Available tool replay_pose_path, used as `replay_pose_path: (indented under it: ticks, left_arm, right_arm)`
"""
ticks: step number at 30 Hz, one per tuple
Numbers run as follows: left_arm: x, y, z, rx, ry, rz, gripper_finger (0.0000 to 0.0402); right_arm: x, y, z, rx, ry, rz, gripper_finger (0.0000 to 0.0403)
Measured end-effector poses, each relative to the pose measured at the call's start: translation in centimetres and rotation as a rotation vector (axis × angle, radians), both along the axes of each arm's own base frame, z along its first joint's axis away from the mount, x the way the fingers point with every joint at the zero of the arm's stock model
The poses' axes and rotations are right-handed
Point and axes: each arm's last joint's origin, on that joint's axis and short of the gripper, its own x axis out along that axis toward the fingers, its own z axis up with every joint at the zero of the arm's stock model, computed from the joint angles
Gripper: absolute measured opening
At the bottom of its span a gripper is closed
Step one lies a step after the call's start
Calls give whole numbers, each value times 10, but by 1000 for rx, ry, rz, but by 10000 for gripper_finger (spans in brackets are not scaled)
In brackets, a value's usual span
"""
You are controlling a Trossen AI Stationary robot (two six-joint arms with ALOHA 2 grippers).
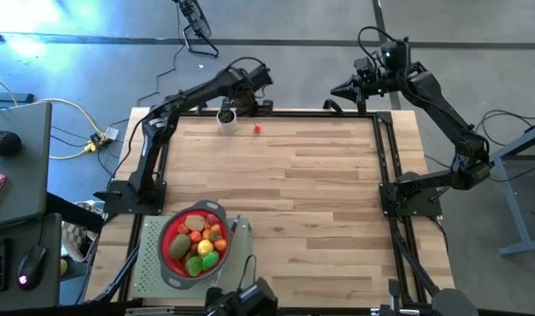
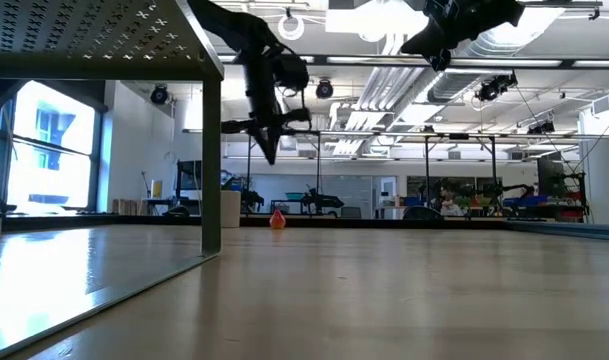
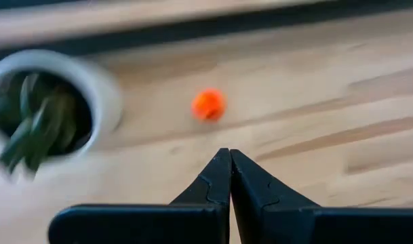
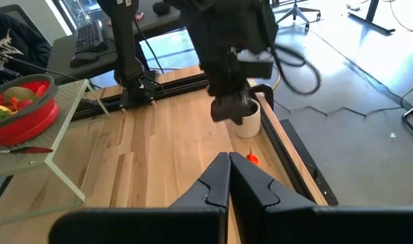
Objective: Pick & Place Fruit
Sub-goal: Put the pear into the red strainer bowl on the shelf
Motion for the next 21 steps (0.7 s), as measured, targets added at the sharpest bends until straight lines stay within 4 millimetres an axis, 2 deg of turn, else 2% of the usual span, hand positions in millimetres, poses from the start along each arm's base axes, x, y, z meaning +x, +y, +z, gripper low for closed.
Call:
replay_pose_path:
  ticks: [4,11,17,21]
  left_arm:
    - [6,-6,-13,-55,47,36,0]
    - [25,-11,-25,8,31,67,0]
    - [30,-12,-34,-2,45,98,0]
    - [31,-13,-32,21,39,99,1]
  right_arm:
    - [0,0,0,-7,0,2,3]
    - [0,1,-1,7,8,3,3]
    - [-4,-3,1,8,-12,-13,3]
    - [-9,-8,5,3,-49,-31,3]
